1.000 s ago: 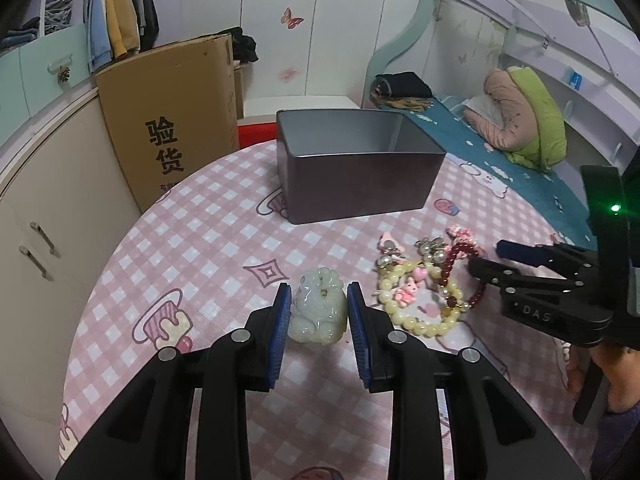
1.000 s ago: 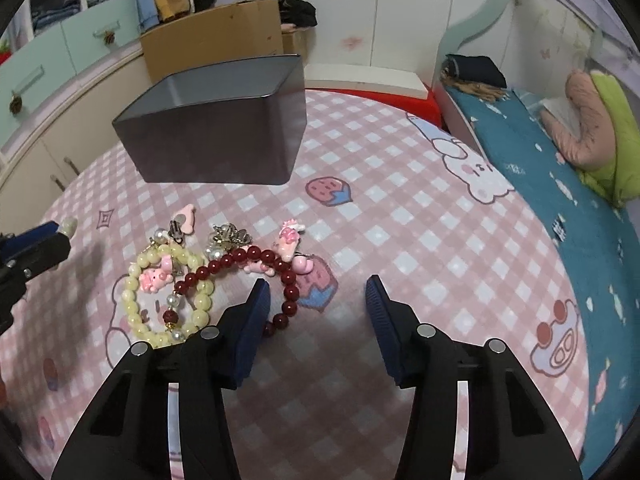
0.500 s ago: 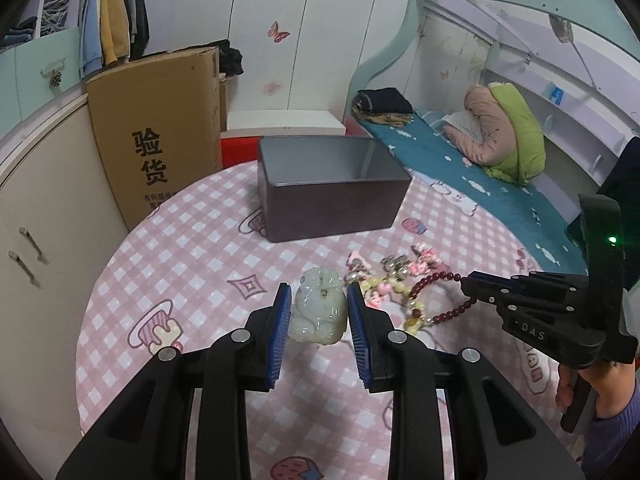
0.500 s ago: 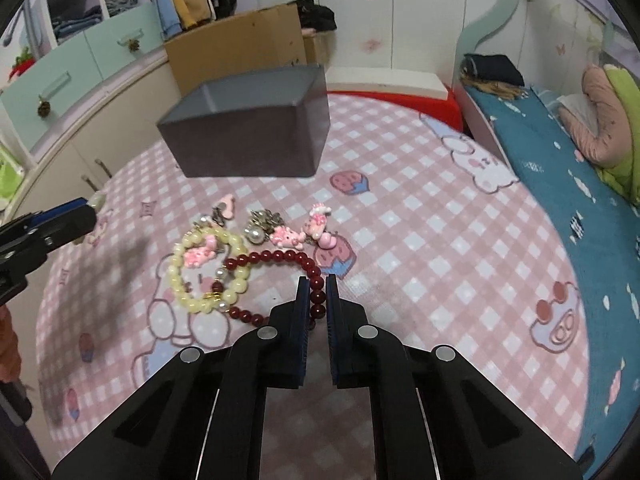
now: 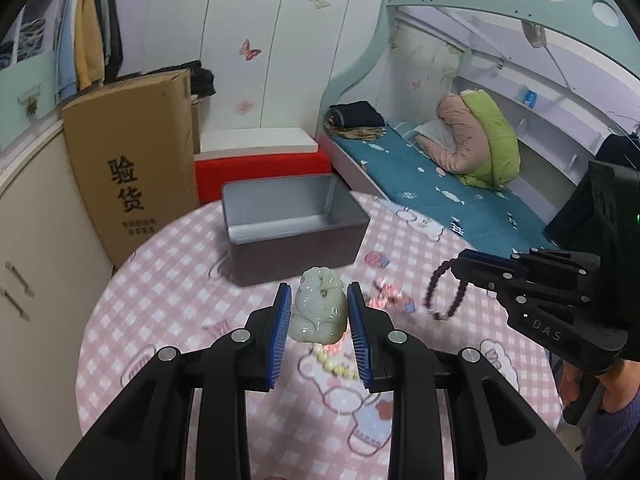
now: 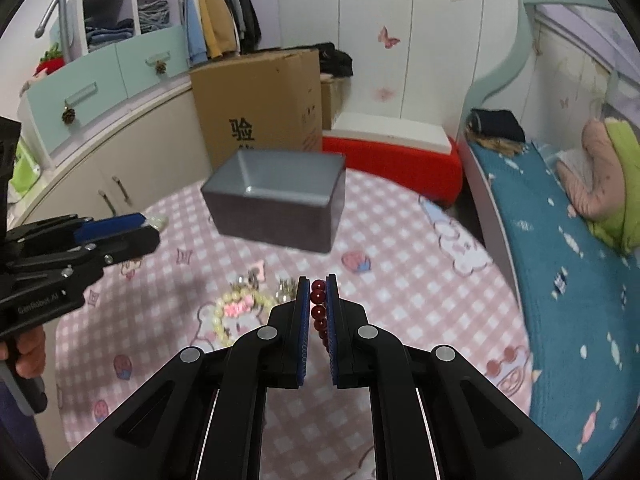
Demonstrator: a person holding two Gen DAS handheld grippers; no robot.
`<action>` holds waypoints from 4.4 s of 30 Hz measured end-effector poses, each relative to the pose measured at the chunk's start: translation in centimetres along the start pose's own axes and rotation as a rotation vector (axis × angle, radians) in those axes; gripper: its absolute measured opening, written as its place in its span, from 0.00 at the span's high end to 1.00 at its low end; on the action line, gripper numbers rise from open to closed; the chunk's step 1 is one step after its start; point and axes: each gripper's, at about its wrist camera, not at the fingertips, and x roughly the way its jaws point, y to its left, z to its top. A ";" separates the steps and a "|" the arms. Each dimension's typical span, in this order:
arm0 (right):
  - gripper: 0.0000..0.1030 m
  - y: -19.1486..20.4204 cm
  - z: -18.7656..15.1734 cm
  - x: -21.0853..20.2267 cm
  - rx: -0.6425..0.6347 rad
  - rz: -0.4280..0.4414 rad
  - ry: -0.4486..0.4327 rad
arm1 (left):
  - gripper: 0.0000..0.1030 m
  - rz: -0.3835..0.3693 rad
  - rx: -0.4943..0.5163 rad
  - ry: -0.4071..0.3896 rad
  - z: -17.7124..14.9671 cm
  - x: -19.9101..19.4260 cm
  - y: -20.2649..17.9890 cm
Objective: Organize jewelry
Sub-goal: 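Place the jade pendant in the tin with the left gripper while the right drops the red bracelet in, then grasp the cream bead bracelet with the left gripper and lift it, then carry the cream bracelet into the tin with the left gripper while the right grasps a pink charm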
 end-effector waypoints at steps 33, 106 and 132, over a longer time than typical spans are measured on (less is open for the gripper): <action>0.92 0.0 10.0 14.0 0.057 0.050 0.097 | 0.74 0.092 -0.001 0.238 6.9 15.3 4.6; 0.47 -3.2 -5.7 5.6 0.171 0.026 0.101 | 0.93 0.051 -0.076 0.083 -4.4 3.4 1.6; 0.82 -2.4 -1.8 12.1 0.093 0.083 0.191 | 0.93 0.013 -0.098 -0.003 -2.6 0.5 2.5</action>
